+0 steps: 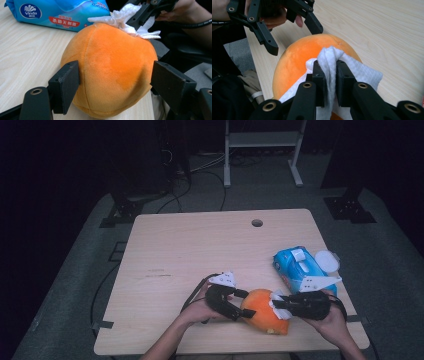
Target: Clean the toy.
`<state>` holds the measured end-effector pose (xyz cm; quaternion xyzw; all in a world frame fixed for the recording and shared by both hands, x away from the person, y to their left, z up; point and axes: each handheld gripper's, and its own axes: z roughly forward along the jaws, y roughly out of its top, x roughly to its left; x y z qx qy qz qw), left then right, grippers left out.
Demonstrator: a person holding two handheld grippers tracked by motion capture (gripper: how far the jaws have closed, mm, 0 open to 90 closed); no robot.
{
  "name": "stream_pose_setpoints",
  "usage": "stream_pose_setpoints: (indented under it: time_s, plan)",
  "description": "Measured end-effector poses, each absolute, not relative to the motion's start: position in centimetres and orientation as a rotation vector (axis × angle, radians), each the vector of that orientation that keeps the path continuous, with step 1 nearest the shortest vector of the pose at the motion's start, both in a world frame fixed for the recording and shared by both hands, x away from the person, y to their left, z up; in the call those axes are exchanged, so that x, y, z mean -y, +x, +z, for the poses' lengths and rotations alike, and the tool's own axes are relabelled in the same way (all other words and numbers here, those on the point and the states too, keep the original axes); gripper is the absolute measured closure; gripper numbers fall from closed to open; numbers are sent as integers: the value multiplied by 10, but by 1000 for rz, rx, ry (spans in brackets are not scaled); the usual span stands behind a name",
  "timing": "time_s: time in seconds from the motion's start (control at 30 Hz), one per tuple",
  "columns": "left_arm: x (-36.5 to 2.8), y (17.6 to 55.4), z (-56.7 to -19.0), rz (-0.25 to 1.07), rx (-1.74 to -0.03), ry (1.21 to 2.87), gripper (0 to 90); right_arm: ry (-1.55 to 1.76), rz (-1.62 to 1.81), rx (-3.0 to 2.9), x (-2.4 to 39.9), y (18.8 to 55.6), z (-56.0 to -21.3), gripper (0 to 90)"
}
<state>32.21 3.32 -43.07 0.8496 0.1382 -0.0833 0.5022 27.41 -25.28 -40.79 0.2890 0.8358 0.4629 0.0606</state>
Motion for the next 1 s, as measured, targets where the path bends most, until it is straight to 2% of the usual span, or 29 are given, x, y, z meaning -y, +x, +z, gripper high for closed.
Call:
stream_pose_setpoints:
  time_s: [0.37, 0.4, 0.47, 0.53, 0.6, 0.77, 0.87, 0.9, 1.0]
  plan:
    - [-26, 322, -435, -161, -317, 2113, 191, 841, 1387, -2541, 246, 271, -408, 786]
    - [-25, 323, -438, -170, -335, 2117, 179, 838, 1383, -2545, 245, 271, -408, 785]
    - [-23, 326, -443, -195, -407, 2132, 96, 833, 1378, -2548, 244, 270, -409, 785]
    - [-24, 328, -449, -262, -450, 2124, 74, 825, 1374, -2553, 243, 269, -409, 785]
    - [-23, 328, -452, -266, -483, 2135, 31, 815, 1373, -2554, 242, 268, -409, 785]
    - [-22, 324, -452, -229, -422, 2107, 59, 813, 1367, -2553, 242, 267, -409, 784]
    - [-23, 323, -452, -219, -461, 2072, 103, 825, 1367, -2544, 245, 266, -410, 783]
    - [-23, 323, -452, -231, -497, 2066, 83, 829, 1368, -2540, 245, 266, -410, 783]
    - [-21, 319, -451, -193, -477, 2056, 98, 836, 1364, -2537, 247, 266, -410, 783]
